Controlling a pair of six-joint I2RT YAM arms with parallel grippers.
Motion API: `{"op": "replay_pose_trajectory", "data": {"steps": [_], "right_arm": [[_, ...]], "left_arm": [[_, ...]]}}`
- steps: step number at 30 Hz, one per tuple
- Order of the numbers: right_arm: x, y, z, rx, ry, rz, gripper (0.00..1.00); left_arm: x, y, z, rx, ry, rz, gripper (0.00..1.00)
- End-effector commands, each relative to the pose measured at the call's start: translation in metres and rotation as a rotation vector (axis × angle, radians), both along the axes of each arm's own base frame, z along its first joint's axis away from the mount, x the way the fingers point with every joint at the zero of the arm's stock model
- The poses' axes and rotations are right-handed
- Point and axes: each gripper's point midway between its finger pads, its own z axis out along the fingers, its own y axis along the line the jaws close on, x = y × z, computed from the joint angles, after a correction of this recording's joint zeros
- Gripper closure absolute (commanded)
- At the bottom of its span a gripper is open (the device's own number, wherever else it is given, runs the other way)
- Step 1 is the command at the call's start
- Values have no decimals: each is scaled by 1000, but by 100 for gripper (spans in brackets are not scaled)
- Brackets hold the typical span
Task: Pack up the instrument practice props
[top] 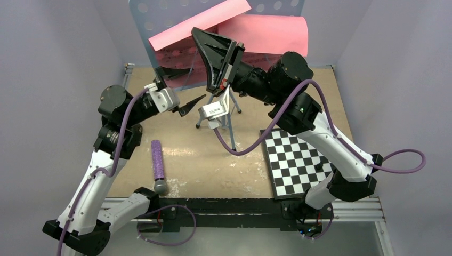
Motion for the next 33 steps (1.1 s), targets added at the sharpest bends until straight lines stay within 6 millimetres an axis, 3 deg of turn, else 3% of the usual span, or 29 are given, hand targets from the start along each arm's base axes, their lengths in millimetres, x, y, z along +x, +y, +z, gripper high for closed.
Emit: {"op": "replay_pose_trajectory", "data": {"steps": [1,7,13,17,20,24,30,33], "right_arm": [[-3,-11,22,60,-23,-18,100],[-3,-9,28,73,-25,-10,100],[-3,-15,55,148,-38,-13,100],[-8,-19,75,194,-84,2,100],[-9,-25,88,229,-106,3,100],[-8,-24,91,238,-125,8,100],[-18,-38,112,294,-186,21,100],[-28,-51,124,331,-240,27,100]], "left_arm": [[-1,-12,14,-31,5,-62,21],[-2,-19,38,-65,-47,-108,22],[-19,-17,52,-86,-88,-139,26],[-31,-15,57,-81,-125,-165,34],[-36,-18,54,-61,-132,-193,40],[-33,-19,47,-49,-113,-194,43],[-28,-17,42,-46,-108,-163,44],[-26,-15,40,-47,-108,-145,38]]}}
